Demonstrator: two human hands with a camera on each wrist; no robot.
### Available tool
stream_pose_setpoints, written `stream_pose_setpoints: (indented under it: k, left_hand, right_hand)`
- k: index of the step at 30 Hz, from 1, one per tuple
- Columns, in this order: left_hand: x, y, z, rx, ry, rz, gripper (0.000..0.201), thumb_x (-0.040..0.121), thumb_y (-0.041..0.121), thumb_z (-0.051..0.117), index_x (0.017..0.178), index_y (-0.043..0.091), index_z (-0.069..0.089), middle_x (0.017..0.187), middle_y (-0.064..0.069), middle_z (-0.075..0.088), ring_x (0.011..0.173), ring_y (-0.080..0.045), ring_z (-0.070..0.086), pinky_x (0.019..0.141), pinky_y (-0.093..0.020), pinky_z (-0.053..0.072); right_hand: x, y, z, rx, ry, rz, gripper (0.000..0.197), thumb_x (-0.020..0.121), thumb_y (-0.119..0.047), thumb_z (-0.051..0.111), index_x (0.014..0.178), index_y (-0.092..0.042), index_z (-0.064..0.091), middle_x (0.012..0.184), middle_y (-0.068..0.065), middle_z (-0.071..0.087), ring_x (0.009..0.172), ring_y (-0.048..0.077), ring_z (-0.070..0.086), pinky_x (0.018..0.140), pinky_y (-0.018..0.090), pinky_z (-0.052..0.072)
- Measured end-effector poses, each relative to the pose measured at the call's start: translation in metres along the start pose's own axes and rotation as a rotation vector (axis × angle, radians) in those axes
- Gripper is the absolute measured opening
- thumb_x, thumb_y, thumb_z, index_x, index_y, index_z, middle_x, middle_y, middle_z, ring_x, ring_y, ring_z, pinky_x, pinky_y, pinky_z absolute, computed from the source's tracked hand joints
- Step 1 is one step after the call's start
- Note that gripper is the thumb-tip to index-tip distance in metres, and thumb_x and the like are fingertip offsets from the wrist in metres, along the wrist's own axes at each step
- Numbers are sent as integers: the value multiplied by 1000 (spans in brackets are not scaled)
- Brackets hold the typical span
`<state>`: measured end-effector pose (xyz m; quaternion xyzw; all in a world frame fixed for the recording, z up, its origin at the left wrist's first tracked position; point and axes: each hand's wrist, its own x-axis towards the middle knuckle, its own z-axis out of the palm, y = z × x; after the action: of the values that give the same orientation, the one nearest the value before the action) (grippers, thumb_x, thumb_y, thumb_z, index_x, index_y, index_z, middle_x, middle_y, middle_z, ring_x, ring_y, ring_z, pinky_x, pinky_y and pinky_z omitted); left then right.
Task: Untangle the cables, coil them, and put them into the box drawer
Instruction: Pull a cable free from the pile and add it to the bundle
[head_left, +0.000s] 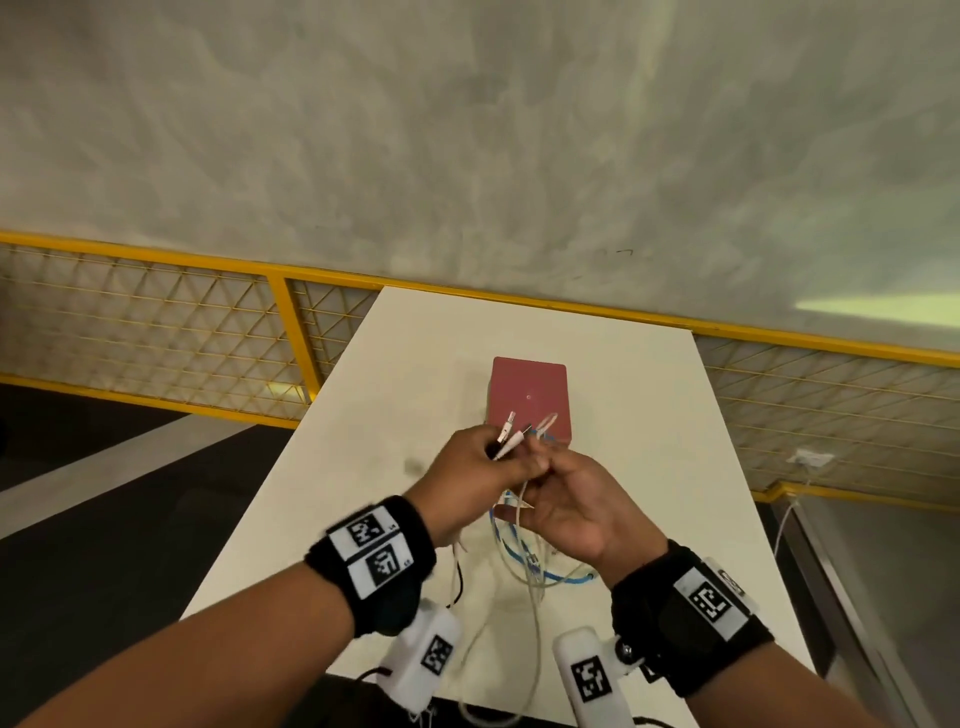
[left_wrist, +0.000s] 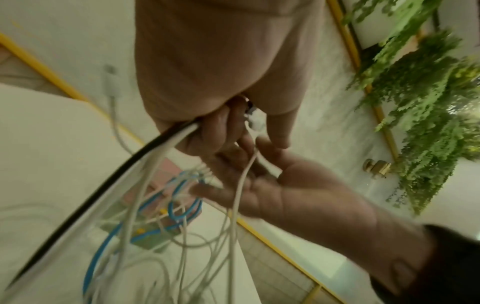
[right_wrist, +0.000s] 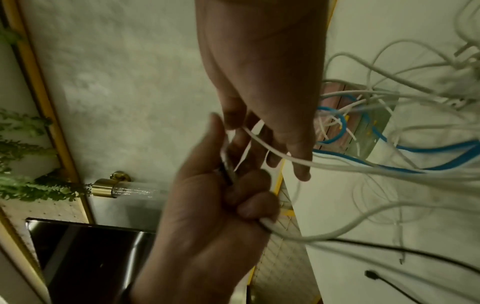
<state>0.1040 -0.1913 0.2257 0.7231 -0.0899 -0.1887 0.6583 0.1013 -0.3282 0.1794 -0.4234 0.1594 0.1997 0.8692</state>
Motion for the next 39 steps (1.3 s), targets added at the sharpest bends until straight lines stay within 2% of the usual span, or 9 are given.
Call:
stream_pose_setpoints:
  k: [5, 10, 13, 17, 21, 27, 31, 34, 39]
  left_hand:
    - [1, -21, 6, -86, 16, -38, 9, 86, -10, 64, 81, -3, 61, 62, -1, 59, 38, 5, 50, 39, -8, 36]
    - [-14, -41, -15, 287, -471, -120, 16, 80, -2, 75, 74, 12, 71, 62, 7, 66, 49, 3, 54, 53, -14, 42]
    - [-25, -60, -33, 428, -571, -274, 13, 78, 14, 80, 78, 21, 69, 67, 1, 53, 46, -3, 39, 43, -20, 30]
    - [-18, -65, -50, 265, -310, -267, 17, 79, 23, 78, 80, 17, 62, 69, -7, 44, 47, -7, 32, 42, -21, 24]
    - [5, -53, -58, 45, -7, -224, 21, 87, 12, 71, 76, 14, 53, 57, 1, 29, 46, -11, 23, 44, -21, 17]
    - [21, -20, -50, -113, 55, -127, 24, 101, 24, 53, 101, 6, 68, 60, 4, 21, 50, -12, 19, 48, -26, 19]
    - [24, 7, -54, -331, -4, -108, 37, 102, 35, 47, 107, 6, 69, 56, 5, 26, 44, -9, 22, 46, -24, 23]
    - [24, 18, -60, -314, -33, -61, 41, 102, 37, 45, 104, 5, 70, 55, 2, 34, 42, -11, 32, 48, -26, 28]
    - [22, 9, -54, -199, -35, -34, 42, 101, 38, 47, 99, 6, 74, 57, 0, 46, 46, -14, 47, 50, -28, 42]
  right_hand:
    - [-3, -5, 0, 19, -35, 38, 21, 90, -19, 54, 99, -7, 68, 95, 11, 71, 91, 28, 67, 86, 49, 50]
    - [15, -36, -26, 179, 215, 19, 17, 95, -8, 41, 87, -7, 56, 81, 14, 76, 77, 28, 76, 67, 50, 59]
    - [13, -51, -39, 174, 254, -41, 18, 100, -12, 41, 89, -14, 56, 82, 10, 74, 74, 25, 76, 75, 47, 57]
    - [-3, -40, -43, -256, 205, 58, 18, 96, -30, 50, 90, -21, 64, 88, 5, 70, 84, 24, 67, 75, 38, 48]
    - [-21, -7, -44, -931, 80, 124, 22, 95, -30, 51, 83, -18, 64, 73, 1, 59, 62, 13, 53, 57, 25, 40]
    - [-51, 32, -29, -1359, -273, 369, 45, 66, -45, 56, 96, -13, 65, 89, 11, 62, 80, 17, 60, 60, 27, 48]
    - [-60, 40, -15, -1501, -512, 605, 39, 85, -53, 58, 102, -18, 64, 98, -2, 59, 92, 12, 55, 81, 32, 47]
    - [-45, 35, -21, -1843, -392, 319, 53, 84, -68, 49, 87, -17, 62, 90, 1, 59, 87, 16, 54, 80, 35, 43]
    - [11, 44, -50, -1973, 72, -209, 21, 93, -28, 46, 96, -23, 66, 101, 0, 69, 96, 22, 64, 75, 31, 46]
